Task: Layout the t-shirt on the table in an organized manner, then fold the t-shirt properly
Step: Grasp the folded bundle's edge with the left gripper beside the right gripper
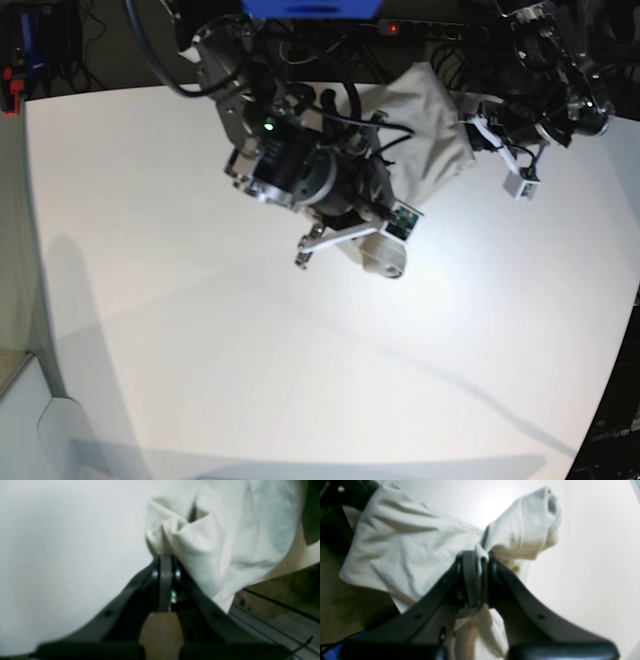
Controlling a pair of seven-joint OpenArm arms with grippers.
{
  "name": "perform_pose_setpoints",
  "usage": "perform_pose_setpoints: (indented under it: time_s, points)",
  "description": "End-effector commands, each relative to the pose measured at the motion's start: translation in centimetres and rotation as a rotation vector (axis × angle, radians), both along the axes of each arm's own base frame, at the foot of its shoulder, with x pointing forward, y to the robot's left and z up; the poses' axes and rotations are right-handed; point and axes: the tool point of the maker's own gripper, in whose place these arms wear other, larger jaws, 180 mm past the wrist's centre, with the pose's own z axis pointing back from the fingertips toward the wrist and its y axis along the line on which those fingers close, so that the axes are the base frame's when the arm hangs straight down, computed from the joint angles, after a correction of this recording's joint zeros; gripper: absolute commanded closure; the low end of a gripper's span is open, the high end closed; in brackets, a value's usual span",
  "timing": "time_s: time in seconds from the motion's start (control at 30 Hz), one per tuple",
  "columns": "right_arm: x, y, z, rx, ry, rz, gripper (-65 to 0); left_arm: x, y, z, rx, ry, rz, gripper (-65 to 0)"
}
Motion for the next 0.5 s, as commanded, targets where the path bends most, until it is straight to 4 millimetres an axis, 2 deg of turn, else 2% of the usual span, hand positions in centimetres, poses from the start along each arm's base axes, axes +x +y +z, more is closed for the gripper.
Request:
perform_pose_setpoints:
  time_s: [0.0,0.13,0.27,0.33,0.47]
  points:
    - [0.8,0.8,1.7,0.057,-0.037,-0.006,-0.1,0.8,-0.5,0.6,-0.006,-0.031,-0.014,-0.2]
    - [0.9,0.8,1.5,0.052,-0.032,-0.005,-0.1,0.9,-1.9,-1.0,-0.037,0.022,-0.034,-0.2]
    - [0.9,0.8,1.5,0.051,-0.031,-0.006,-0.1,1.3,-2.4,-2.6,-0.064,0.075,-0.027,-0.2]
    - [1.0,0.7,1.4,0.051,-0.030,-0.009,-0.1,1.9,-2.7,-3.0,-0.076,0.084,-0.022,-0.2]
    - [1.0,0.7,0.8,0.039,-0.016,-0.010,-0.1,4.4,-3.4,-3.4,-0.136,0.039,0.017,-0.2]
